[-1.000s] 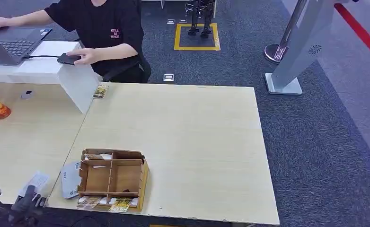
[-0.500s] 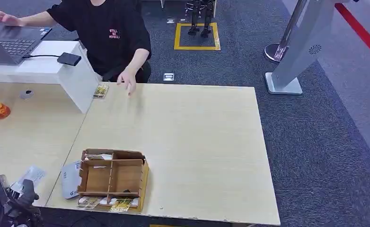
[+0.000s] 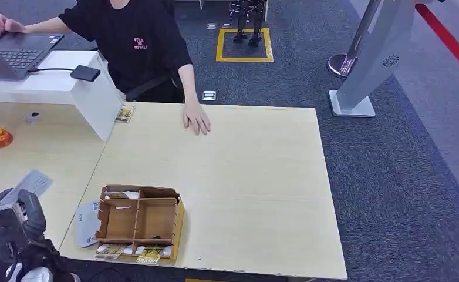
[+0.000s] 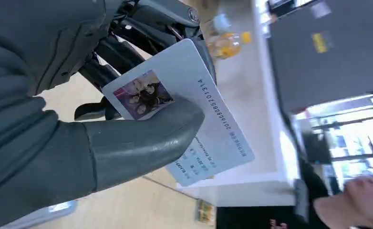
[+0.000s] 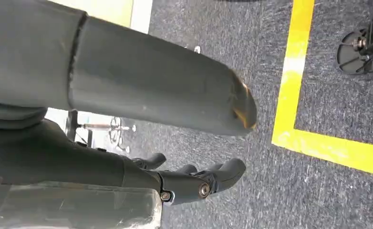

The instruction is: Pass the card to the sensor for recognition and then transmit it.

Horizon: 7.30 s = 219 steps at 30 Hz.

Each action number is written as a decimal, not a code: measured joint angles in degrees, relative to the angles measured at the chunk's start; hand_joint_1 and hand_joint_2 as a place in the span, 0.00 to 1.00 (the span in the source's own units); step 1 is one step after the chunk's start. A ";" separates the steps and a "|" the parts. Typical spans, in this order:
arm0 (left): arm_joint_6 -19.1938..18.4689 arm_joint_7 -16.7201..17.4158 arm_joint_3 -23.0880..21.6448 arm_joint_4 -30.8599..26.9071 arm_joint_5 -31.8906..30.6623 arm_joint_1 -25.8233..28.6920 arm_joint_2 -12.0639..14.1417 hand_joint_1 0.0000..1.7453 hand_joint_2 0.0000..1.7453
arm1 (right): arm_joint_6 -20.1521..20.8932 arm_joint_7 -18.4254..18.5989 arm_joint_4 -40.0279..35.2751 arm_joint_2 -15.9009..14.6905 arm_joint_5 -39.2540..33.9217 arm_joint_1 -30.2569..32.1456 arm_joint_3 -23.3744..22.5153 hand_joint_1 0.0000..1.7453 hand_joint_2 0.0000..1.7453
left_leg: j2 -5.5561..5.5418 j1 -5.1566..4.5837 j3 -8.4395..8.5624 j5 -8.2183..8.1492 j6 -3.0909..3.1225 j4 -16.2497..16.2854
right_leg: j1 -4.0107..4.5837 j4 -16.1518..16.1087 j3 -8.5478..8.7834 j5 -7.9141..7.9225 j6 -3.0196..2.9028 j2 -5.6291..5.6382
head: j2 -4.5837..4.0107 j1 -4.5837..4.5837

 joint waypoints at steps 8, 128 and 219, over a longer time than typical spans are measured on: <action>0.11 -0.83 -0.31 -0.70 -7.48 -5.63 -1.91 1.00 1.00 | 0.33 0.00 -0.37 0.37 1.12 -0.02 -0.26 0.00 0.00 | -0.02 0.00 -0.02 0.03 0.03 0.01 | 0.00 0.00 0.02 0.06 -0.01 -0.02 | 0.00 0.00; -0.44 -1.64 -8.62 18.59 -2.20 -19.39 -6.69 0.00 0.00 | -0.16 -0.57 0.83 -1.55 0.15 0.04 5.79 1.00 0.00 | 0.25 -0.05 -0.16 0.04 0.14 0.07 | -0.02 0.01 -0.17 0.20 0.05 0.29 | 0.00 -0.28; -3.59 45.33 -41.42 -8.53 -85.74 7.63 19.63 0.00 1.00 | 3.15 -3.02 -6.49 3.45 -1.68 1.02 -3.67 0.00 0.00 | 0.14 -0.02 -0.21 0.00 0.12 0.03 | 0.00 -0.01 -0.19 0.12 0.05 0.12 | 0.00 -0.26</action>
